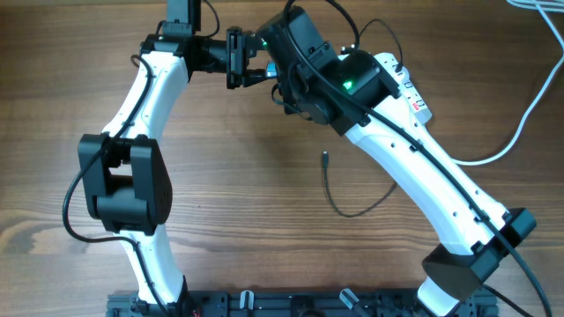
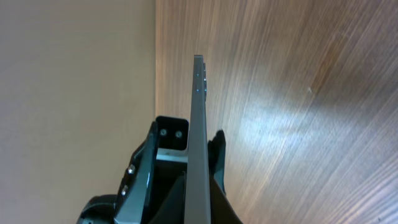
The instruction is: Plug charger to phone and switch on socket
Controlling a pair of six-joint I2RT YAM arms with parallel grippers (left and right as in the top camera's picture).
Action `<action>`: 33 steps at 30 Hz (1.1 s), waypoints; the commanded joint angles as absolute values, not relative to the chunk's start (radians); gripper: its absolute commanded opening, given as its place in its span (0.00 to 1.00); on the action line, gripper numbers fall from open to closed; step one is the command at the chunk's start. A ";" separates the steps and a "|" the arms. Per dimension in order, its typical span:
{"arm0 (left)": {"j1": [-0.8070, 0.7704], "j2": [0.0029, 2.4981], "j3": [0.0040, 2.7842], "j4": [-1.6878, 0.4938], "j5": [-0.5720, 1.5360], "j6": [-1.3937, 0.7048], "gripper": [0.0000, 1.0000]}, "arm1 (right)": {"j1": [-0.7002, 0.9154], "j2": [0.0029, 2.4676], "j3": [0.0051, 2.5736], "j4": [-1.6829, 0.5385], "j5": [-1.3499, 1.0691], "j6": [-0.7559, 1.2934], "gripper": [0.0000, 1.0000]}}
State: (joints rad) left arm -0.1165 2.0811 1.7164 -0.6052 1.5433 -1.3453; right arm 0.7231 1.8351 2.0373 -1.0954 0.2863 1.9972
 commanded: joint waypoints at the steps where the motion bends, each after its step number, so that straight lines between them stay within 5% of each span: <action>1: -0.120 2.046 1.721 -0.605 1.562 -1.345 0.43 | 0.723 1.849 2.053 -1.085 0.260 2.019 0.05; 7: -0.120 2.046 1.721 -0.605 1.562 -1.345 0.32 | 0.723 1.849 2.053 -1.085 0.241 2.016 0.06; 11: -0.120 2.046 1.721 -0.605 1.562 -1.345 0.04 | 0.723 1.849 2.053 -1.083 0.208 1.964 0.10; 12: -0.120 2.046 1.721 -0.605 1.562 -1.344 0.04 | 0.723 1.849 2.053 -1.083 0.208 1.945 0.12; 15: -0.120 2.046 1.721 -0.604 1.559 -1.344 0.04 | 0.723 1.848 2.053 -1.060 0.208 1.817 0.44; 16: -0.119 2.046 1.721 -0.599 1.543 -1.343 0.04 | 0.722 1.846 2.054 -1.025 0.208 1.688 0.64; 20: -0.095 2.046 1.721 -0.531 1.446 -1.324 0.04 | 0.684 1.769 2.055 -0.950 0.207 1.382 0.97; 24: -0.031 2.046 1.721 -0.589 1.246 -0.993 0.04 | 0.556 1.646 2.055 -0.990 0.099 0.925 0.99; 28: 0.002 2.046 1.721 -0.852 0.884 -0.667 0.04 | 0.379 1.615 2.055 -1.252 0.043 0.683 0.99; 33: -0.018 1.974 1.721 -0.911 1.039 -0.343 0.04 | 0.326 1.710 2.053 -1.528 0.044 0.486 1.00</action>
State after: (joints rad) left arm -0.0040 2.0781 1.7134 -0.9127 0.9607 -0.5503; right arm 0.3279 1.6478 2.0560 -1.4857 0.0593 0.6064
